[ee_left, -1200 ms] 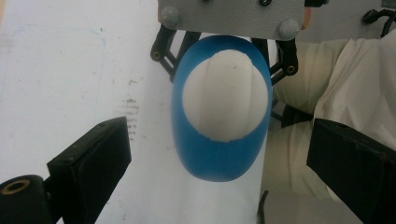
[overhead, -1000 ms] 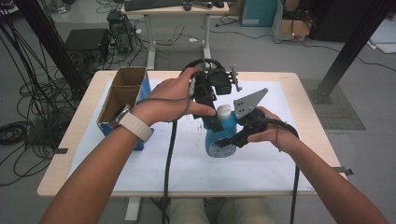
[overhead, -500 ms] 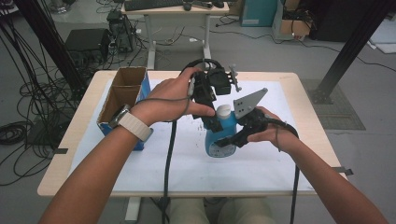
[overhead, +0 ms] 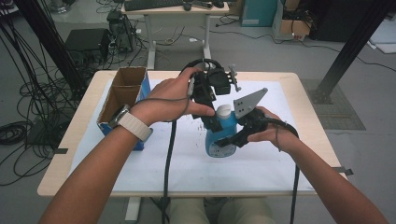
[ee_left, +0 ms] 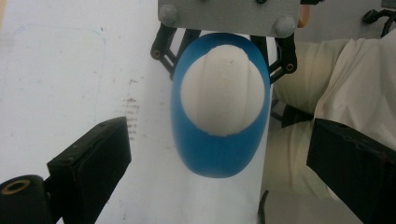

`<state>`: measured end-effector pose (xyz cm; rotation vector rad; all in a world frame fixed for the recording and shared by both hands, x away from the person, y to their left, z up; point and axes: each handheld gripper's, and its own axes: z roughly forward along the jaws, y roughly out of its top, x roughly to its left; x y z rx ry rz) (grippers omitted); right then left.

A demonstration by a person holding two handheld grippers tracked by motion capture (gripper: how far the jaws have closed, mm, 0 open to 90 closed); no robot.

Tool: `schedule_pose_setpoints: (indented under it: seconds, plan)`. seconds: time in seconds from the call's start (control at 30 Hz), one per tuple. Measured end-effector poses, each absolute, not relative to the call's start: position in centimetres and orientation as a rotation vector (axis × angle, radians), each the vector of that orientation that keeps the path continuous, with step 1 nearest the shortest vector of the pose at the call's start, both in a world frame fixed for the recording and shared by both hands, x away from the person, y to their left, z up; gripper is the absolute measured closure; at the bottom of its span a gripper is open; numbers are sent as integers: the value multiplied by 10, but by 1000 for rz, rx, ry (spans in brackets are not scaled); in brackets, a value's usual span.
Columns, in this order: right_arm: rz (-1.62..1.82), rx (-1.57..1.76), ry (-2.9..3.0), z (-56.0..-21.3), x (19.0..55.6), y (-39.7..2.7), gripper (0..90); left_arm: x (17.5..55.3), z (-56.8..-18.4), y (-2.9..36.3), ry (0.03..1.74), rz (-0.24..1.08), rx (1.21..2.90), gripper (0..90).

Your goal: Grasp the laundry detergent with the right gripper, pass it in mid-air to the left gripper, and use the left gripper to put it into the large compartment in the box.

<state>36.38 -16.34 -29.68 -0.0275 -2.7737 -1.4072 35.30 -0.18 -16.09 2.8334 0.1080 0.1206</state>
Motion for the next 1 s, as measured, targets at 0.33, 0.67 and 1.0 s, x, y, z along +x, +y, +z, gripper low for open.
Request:
schedule_pose_setpoints:
  seconds: [0.33,0.67,1.0]
  plan:
    - [-1411,-28,-2772,-297,364,-164,431,353,-160,-2,103,123,2833,66]
    - [-1409,-33,-2775,-297,364,-163,431,353,-160,-2,106,123,2836,66]
    - [-1402,-27,-2775,-298,365,-163,431,354,-161,-1,112,129,2832,65]
